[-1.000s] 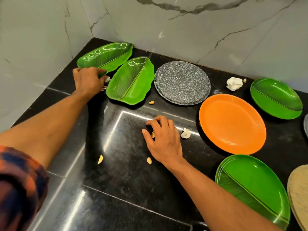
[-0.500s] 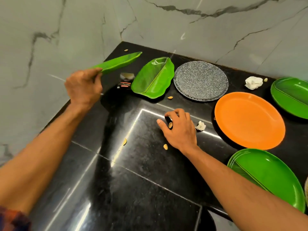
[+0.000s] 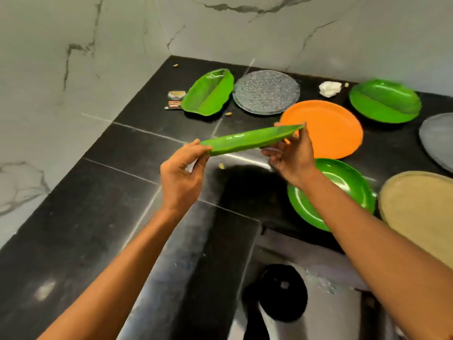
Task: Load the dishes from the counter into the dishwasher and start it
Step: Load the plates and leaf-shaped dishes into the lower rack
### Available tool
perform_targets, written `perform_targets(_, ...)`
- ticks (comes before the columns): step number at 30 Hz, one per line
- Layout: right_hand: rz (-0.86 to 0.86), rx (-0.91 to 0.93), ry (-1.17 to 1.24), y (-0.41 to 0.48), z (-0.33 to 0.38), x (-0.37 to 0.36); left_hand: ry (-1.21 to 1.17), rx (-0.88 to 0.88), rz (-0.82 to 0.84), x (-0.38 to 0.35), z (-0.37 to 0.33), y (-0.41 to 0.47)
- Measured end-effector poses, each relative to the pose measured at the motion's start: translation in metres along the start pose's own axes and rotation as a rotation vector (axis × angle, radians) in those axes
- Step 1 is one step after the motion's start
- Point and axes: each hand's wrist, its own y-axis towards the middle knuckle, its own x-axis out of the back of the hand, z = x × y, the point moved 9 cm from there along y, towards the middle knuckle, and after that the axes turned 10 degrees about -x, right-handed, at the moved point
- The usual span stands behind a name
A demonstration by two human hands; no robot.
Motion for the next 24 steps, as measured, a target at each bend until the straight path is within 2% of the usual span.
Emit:
perform_targets(3, 0.190, -0.131, 0.088, -0.056, 0.000, 0.052, -0.092, -0.048, 0.091, -0.037, -0.045, -0.023)
perform_targets(6, 0.217, -0.118, 0.096, -0.128, 0.009, 0.114, -0.158, -0.102, 0.261, -0.079, -0.090, -0.045)
perform_targets(8, 0.178, -0.042, 0.081, -0.178, 0.014, 0.160, -0.134, -0.111, 0.360, -0.110, -0.123, -0.068)
perform_targets(10, 0.115, 0.038, 0.097, -0.228, 0.012, 0.213, -0.066, -0.196, 0.443, -0.142, -0.167, -0.099)
perform_targets(14, -0.066, 0.145, 0.100, -0.333, -0.008, 0.317, 0.044, -0.596, 0.572, -0.210, -0.285, -0.187)
perform_targets(16, -0.175, 0.202, 0.120, -0.382, -0.026, 0.363, 0.047, -0.647, 0.557, -0.233, -0.332, -0.229)
perform_targets(19, -0.314, 0.309, 0.220, -0.464, -0.056, 0.433, -0.057, -0.527, 0.527, -0.266, -0.390, -0.288)
perform_targets(21, -0.432, 0.363, 0.286, -0.511, -0.080, 0.472, -0.156, -0.350, 0.504, -0.283, -0.409, -0.318)
perform_targets(22, -0.495, 0.378, 0.315, -0.534, -0.094, 0.491, -0.235, -0.177, 0.506, -0.297, -0.411, -0.332)
perform_targets(24, -0.589, 0.393, 0.368, -0.570, -0.123, 0.520, -0.392, 0.283, 0.542, -0.327, -0.405, -0.368)
